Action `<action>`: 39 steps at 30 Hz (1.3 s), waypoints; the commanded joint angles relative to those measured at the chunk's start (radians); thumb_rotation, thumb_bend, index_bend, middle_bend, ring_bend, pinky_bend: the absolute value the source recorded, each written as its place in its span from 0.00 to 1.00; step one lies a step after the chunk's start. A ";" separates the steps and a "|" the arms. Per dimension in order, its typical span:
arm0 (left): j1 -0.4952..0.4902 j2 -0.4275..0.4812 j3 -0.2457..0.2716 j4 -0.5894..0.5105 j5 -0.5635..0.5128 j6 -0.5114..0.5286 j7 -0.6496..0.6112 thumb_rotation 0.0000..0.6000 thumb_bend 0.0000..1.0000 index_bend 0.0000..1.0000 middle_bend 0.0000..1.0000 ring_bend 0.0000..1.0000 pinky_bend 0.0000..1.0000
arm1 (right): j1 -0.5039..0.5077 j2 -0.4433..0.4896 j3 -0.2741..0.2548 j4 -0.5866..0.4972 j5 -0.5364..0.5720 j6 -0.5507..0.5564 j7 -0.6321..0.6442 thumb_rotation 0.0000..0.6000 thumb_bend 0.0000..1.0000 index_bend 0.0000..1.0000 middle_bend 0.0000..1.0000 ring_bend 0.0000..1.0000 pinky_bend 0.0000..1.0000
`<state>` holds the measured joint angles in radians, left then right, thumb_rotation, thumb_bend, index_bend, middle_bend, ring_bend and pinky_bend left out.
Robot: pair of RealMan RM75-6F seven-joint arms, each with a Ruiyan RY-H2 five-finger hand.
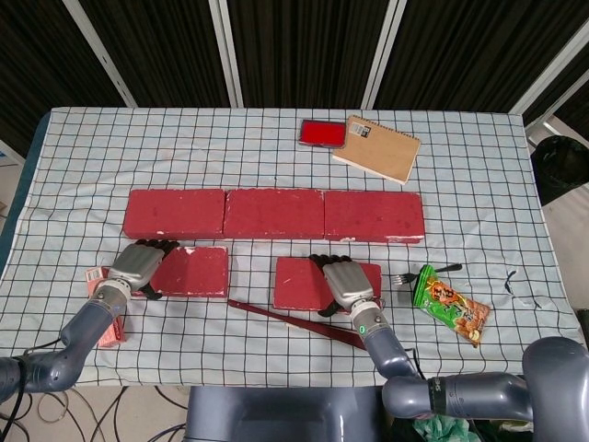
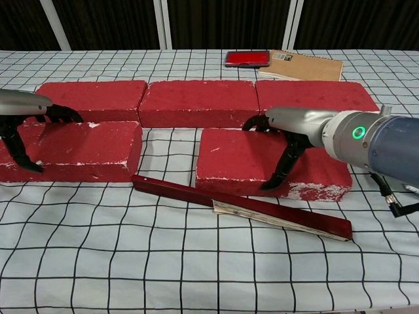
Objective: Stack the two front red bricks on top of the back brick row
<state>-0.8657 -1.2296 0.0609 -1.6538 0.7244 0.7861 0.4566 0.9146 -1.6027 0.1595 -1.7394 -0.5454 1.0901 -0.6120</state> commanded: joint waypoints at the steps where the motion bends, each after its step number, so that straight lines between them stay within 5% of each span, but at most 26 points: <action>1: 0.000 0.001 0.000 -0.001 0.000 0.001 0.001 1.00 0.22 0.12 0.19 0.12 0.24 | -0.001 0.001 0.000 -0.002 -0.001 -0.001 0.000 1.00 0.29 0.23 0.30 0.35 0.38; 15: -0.001 0.019 -0.004 -0.024 -0.002 0.012 0.000 1.00 0.23 0.12 0.19 0.12 0.24 | -0.017 0.036 0.016 -0.037 -0.032 0.010 0.024 1.00 0.29 0.24 0.32 0.36 0.38; 28: -0.011 0.131 -0.040 -0.155 0.030 0.055 -0.004 1.00 0.23 0.12 0.19 0.12 0.24 | -0.067 0.189 0.030 -0.158 -0.116 0.029 0.079 1.00 0.29 0.26 0.32 0.36 0.38; 39: -0.107 0.246 -0.119 -0.232 -0.062 -0.010 -0.004 1.00 0.23 0.14 0.19 0.12 0.24 | -0.080 0.342 0.052 -0.175 -0.187 -0.032 0.131 1.00 0.30 0.26 0.33 0.36 0.38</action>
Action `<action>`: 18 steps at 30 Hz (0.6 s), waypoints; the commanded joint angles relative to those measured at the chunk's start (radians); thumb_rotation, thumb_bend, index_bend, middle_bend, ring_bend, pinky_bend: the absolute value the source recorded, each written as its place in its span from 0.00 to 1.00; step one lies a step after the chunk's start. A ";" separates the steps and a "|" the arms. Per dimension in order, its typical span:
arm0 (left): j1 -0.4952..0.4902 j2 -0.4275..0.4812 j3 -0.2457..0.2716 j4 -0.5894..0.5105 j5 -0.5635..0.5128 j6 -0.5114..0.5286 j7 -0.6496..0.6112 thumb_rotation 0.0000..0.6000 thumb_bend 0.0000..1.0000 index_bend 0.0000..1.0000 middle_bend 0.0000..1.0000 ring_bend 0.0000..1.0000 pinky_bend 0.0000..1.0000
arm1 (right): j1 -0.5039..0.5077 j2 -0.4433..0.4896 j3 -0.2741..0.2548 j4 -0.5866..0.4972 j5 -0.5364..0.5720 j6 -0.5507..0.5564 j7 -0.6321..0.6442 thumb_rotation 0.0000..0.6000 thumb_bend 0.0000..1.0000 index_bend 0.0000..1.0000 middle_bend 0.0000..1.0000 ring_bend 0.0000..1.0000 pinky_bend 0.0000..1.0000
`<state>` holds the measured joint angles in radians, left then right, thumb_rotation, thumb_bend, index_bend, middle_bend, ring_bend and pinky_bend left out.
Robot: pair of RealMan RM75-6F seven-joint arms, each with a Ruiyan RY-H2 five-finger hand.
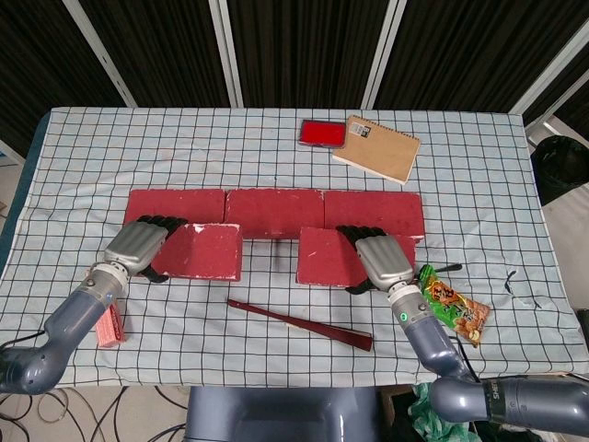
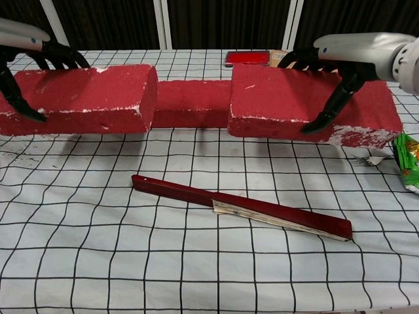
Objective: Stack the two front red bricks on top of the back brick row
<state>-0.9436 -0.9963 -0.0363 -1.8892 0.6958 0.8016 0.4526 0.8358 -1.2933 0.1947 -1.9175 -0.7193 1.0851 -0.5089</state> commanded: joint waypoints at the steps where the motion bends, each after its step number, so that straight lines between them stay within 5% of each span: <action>1: -0.050 0.014 -0.036 0.017 -0.060 -0.045 -0.004 1.00 0.23 0.14 0.19 0.12 0.24 | 0.001 0.053 0.030 0.009 -0.016 -0.048 0.048 1.00 0.30 0.27 0.33 0.36 0.38; 9: -0.200 -0.029 -0.044 0.176 -0.225 -0.162 0.045 1.00 0.26 0.14 0.19 0.12 0.24 | 0.071 0.164 0.087 0.144 -0.018 -0.277 0.131 1.00 0.31 0.27 0.33 0.36 0.38; 18: -0.299 -0.127 -0.011 0.342 -0.300 -0.262 0.066 1.00 0.26 0.14 0.19 0.12 0.23 | 0.174 0.139 0.114 0.317 0.019 -0.500 0.212 1.00 0.31 0.27 0.33 0.36 0.38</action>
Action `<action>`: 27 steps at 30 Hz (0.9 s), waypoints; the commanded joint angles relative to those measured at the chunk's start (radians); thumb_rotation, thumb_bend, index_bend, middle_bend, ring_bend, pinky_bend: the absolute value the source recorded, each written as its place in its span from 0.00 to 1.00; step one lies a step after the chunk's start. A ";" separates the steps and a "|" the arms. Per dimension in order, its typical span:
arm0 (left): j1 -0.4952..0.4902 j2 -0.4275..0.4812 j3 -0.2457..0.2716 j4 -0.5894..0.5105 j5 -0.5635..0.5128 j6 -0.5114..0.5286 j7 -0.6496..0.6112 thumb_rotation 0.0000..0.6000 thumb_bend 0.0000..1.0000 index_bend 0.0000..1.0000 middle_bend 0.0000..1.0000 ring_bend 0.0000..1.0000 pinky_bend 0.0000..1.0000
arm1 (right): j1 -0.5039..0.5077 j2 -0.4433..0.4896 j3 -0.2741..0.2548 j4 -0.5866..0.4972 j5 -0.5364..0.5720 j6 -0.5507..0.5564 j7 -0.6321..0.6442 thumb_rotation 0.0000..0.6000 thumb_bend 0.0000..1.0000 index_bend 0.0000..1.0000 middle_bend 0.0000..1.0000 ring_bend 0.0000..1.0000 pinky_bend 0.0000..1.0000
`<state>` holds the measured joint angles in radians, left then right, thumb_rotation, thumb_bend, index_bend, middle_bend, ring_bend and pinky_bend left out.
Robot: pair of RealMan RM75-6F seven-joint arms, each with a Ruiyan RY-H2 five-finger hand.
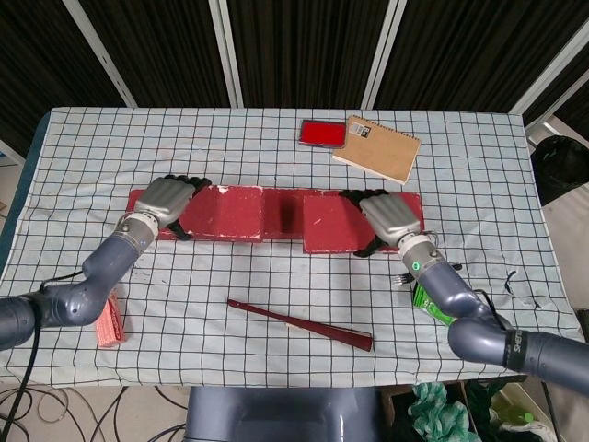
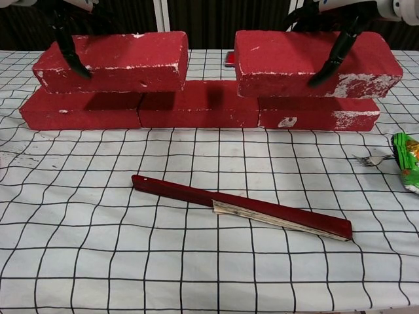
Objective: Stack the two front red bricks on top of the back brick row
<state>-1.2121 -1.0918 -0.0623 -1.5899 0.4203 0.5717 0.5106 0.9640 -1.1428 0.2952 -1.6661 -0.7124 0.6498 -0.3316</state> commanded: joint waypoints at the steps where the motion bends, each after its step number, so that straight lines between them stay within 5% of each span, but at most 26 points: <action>1: -0.038 -0.040 0.017 0.058 -0.032 -0.040 0.004 1.00 0.26 0.14 0.19 0.12 0.23 | 0.056 -0.023 0.020 0.086 0.016 -0.075 0.046 1.00 0.31 0.27 0.33 0.36 0.38; 11: -0.068 -0.085 0.053 0.139 -0.058 -0.032 -0.016 1.00 0.25 0.14 0.19 0.12 0.23 | 0.162 -0.164 0.012 0.293 0.111 -0.148 0.102 1.00 0.31 0.28 0.34 0.39 0.39; 15: -0.071 -0.088 0.066 0.144 -0.071 -0.016 -0.020 1.00 0.25 0.14 0.19 0.12 0.23 | 0.202 -0.202 -0.036 0.349 0.156 -0.147 0.066 1.00 0.31 0.28 0.34 0.39 0.39; 27: -0.073 -0.101 0.099 0.147 -0.081 0.010 -0.027 1.00 0.25 0.14 0.19 0.12 0.23 | 0.302 -0.244 -0.136 0.363 0.345 -0.109 -0.013 1.00 0.31 0.28 0.34 0.39 0.39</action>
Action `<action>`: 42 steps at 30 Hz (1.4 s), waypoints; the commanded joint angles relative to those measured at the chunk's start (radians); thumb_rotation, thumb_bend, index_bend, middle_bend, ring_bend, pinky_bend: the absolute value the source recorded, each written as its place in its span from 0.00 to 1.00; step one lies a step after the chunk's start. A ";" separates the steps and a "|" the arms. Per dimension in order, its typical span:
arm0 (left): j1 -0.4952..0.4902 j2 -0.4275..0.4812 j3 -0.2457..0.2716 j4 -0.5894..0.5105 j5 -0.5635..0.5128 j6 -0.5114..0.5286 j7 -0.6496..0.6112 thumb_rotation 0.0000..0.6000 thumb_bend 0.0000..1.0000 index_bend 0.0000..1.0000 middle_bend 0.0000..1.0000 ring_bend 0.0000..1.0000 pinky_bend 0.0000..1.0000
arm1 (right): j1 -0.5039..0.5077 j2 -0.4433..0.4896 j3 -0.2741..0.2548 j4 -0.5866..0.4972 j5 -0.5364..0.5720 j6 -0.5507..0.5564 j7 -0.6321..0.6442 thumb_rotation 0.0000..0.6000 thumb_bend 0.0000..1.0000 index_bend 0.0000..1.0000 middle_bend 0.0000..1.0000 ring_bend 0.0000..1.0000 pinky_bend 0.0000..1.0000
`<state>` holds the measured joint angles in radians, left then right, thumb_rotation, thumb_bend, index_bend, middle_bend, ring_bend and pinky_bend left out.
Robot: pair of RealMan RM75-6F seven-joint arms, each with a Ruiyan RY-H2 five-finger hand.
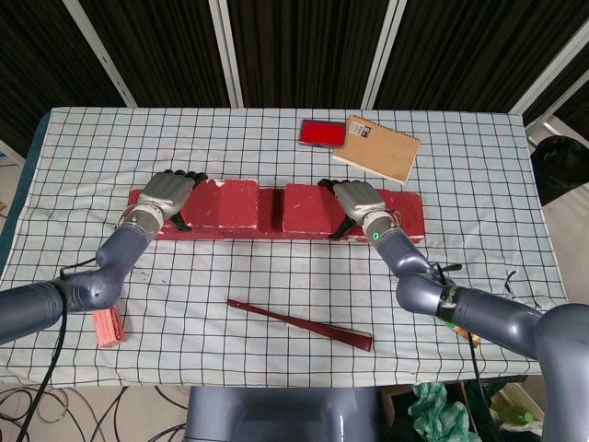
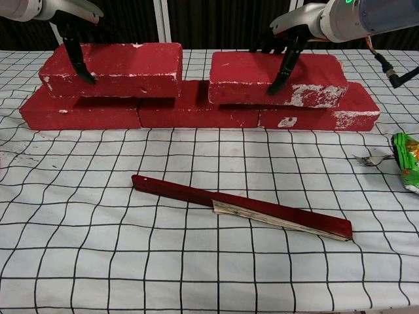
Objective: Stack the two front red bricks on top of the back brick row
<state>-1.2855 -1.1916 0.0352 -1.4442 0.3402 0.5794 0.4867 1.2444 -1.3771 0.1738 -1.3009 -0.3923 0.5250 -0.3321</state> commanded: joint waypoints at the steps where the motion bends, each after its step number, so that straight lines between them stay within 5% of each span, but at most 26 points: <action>1: 0.000 -0.002 0.003 0.002 -0.001 0.002 -0.005 1.00 0.25 0.14 0.19 0.12 0.23 | 0.026 -0.014 -0.013 -0.005 0.031 0.024 -0.011 1.00 0.31 0.28 0.34 0.39 0.39; 42: -0.016 -0.058 0.024 0.108 0.023 -0.060 -0.065 1.00 0.25 0.14 0.19 0.12 0.23 | 0.066 -0.124 0.006 0.133 -0.032 0.019 0.040 1.00 0.32 0.29 0.34 0.39 0.38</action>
<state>-1.2998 -1.2476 0.0587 -1.3394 0.3638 0.5204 0.4235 1.3103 -1.4993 0.1789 -1.1707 -0.4220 0.5451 -0.2940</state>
